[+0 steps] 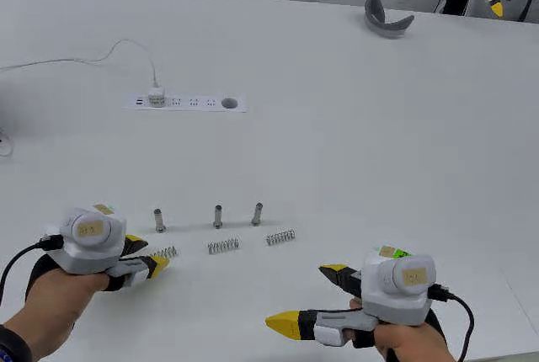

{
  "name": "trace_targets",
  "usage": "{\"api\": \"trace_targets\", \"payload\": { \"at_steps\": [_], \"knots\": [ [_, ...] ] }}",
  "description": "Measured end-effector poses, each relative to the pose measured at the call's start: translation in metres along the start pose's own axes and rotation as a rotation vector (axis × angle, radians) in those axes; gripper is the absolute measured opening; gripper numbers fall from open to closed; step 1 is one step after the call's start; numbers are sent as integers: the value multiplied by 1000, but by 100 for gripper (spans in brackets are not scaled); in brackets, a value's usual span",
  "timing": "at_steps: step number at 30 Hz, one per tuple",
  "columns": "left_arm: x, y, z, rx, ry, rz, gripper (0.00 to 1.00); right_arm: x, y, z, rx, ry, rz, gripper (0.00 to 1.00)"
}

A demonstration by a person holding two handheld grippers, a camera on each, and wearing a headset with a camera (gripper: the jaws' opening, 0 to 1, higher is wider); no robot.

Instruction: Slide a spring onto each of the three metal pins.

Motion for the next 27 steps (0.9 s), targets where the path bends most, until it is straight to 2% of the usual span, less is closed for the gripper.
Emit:
{"api": "trace_targets", "payload": {
  "at_steps": [7, 11, 16, 24, 27],
  "knots": [
    [-4, 5, -1, -12, -6, -22, 25, 2, 0, 1, -1, 3, -1, 90],
    [-7, 12, -4, -37, -17, -54, 18, 2, 0, 1, -3, 4, 3, 90],
    [-6, 12, -6, -27, -31, -42, 12, 1, 2, 0, 2, 1, -5, 90],
    [-4, 14, -6, 28, -37, -24, 11, 0, 2, -2, 2, -4, -4, 90],
    [-2, 16, -3, 40, -36, -25, 11, 1, 1, -1, 1, -2, 0, 90]
  ]
}}
Point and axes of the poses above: the centre of the closed fingertips' face, and the gripper's own axes: x roughly backward along the fingers, z roughly to its right, y roughly out of its underside, the point moved 9 cm from there along x, roughly backward along the fingers, and after that the axes turned 10 degrees about y, right-handed, at the moved point
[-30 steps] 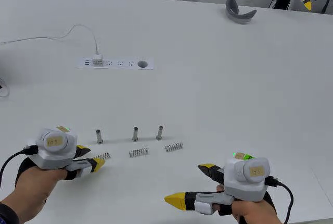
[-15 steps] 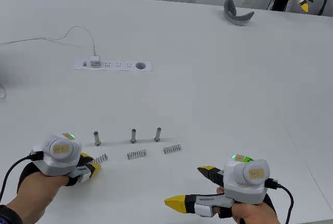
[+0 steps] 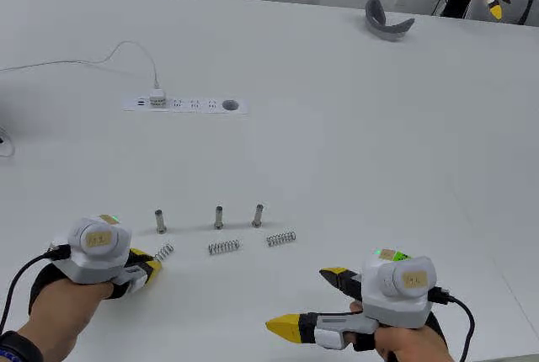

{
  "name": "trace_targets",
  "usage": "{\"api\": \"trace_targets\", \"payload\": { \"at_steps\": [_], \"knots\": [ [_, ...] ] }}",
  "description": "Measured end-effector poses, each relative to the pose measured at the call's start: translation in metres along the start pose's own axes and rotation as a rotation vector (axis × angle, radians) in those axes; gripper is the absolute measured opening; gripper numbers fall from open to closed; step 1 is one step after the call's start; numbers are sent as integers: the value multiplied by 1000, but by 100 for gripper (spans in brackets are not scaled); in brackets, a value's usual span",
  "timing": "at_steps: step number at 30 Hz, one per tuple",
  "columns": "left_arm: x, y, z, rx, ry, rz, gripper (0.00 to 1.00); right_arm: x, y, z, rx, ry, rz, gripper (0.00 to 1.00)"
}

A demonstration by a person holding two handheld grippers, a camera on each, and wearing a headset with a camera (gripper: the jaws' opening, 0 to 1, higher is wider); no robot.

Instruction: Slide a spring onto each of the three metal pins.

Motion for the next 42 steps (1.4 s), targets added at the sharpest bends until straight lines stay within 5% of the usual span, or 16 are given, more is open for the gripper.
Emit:
{"api": "trace_targets", "payload": {
  "at_steps": [12, 42],
  "knots": [
    [15, 7, 6, 48, -13, 19, 11, 0, 3, -2, -1, -6, -5, 90],
    [59, 3, 23, -14, -20, 64, 11, -9, -4, -11, 13, -41, -5, 88]
  ]
}}
Point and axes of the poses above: the centre of the closed fingertips' face, and the gripper's own axes: x roughly backward along the fingers, z roughly to its right, y roughly out of its underside, the point moved 9 cm from there along x, roughly backward along the fingers, and after that the axes turned 10 degrees about y, right-handed, at the moved point
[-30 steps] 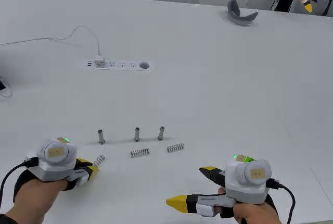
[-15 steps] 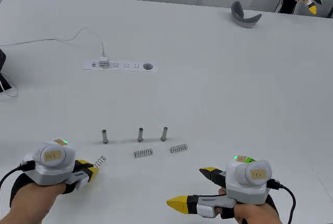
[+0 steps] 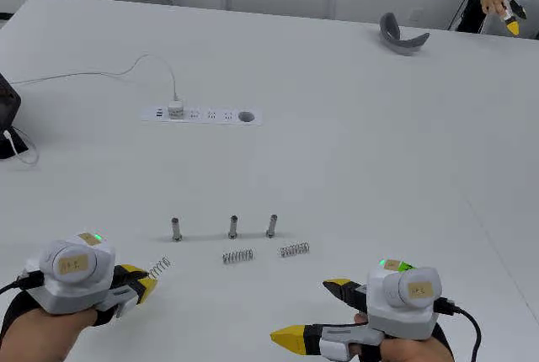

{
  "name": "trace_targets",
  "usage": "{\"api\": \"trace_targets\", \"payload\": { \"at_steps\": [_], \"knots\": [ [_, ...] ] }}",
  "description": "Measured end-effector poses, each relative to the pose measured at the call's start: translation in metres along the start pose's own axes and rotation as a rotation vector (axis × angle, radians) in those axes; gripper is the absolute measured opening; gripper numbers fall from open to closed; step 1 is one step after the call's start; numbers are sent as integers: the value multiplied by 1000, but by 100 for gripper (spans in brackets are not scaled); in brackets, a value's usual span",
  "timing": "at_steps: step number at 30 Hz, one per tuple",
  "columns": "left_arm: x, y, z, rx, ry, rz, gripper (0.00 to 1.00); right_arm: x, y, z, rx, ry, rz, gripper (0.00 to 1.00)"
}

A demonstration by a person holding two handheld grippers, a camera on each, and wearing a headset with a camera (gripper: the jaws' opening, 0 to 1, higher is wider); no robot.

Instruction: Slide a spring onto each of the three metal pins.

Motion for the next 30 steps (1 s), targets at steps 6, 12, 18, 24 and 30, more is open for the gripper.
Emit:
{"api": "trace_targets", "payload": {
  "at_steps": [6, 12, 18, 24, 30],
  "knots": [
    [1, 6, 2, -8, 3, 8, 11, -4, -1, -3, 1, -14, 1, 88],
    [9, 7, 9, -15, 7, 16, 11, -6, -2, -7, 0, -30, -2, 87],
    [18, 1, 18, -42, 17, 25, 11, -12, -5, -10, -1, -51, 1, 85],
    [24, -6, 27, -83, 29, 32, 11, -16, -9, -14, -3, -80, 11, 82],
    [23, -16, 41, -120, 57, 37, 11, -19, -19, -18, -10, -111, 31, 79]
  ]
}}
Point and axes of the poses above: the centre of the closed fingertips' face, and the gripper's own axes: x roughly backward along the fingers, z roughly to its right, y roughly out of its underside, the point moved 9 cm from there along x, roughly backward along the fingers, and after that the axes turned 10 degrees about y, right-handed, at the moved point
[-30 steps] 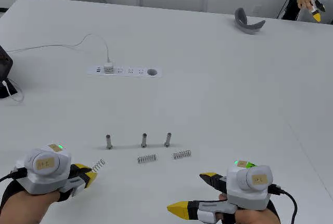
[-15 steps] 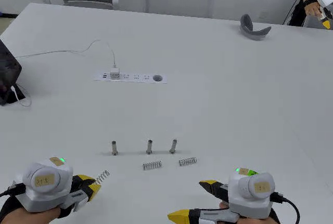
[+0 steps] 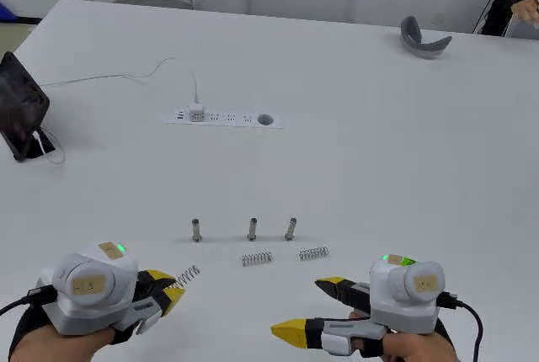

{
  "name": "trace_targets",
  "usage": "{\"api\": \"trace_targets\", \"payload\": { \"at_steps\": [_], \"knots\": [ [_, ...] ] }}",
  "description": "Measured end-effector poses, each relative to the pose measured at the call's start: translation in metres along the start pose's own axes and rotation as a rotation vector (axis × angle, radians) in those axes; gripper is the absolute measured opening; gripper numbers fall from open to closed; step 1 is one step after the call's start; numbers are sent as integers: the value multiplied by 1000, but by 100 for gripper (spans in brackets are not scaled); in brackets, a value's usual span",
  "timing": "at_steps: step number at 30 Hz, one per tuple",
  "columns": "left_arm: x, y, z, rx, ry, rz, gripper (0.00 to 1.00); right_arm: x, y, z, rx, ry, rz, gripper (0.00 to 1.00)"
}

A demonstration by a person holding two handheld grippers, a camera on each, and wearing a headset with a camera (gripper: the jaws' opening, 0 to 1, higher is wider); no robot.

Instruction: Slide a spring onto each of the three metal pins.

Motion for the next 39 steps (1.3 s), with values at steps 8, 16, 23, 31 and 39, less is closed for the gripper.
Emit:
{"api": "trace_targets", "payload": {
  "at_steps": [8, 16, 23, 31, 39],
  "knots": [
    [-12, -13, 14, -40, 43, 9, 11, -4, -17, -4, -10, -37, 37, 73],
    [-23, -28, 33, -84, 95, 16, 11, -6, -27, -10, -80, -95, 86, 62],
    [-34, -35, 51, -111, 145, 18, 11, -8, -30, -18, -140, -160, 94, 47],
    [-41, -43, 71, -142, 192, 26, 11, -11, -24, -25, -184, -197, 78, 37],
    [-41, -45, 76, -155, 215, 30, 11, -9, -20, -24, -314, -242, 63, 25]
  ]
}}
Point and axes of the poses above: the centre of the closed fingertips' face, and the gripper's own axes: x roughly backward along the fingers, z roughly to its right, y roughly out of its underside, the point moved 9 cm from there along x, roughly backward along the fingers, and after that the axes turned 10 degrees about y, right-handed, at the moved point
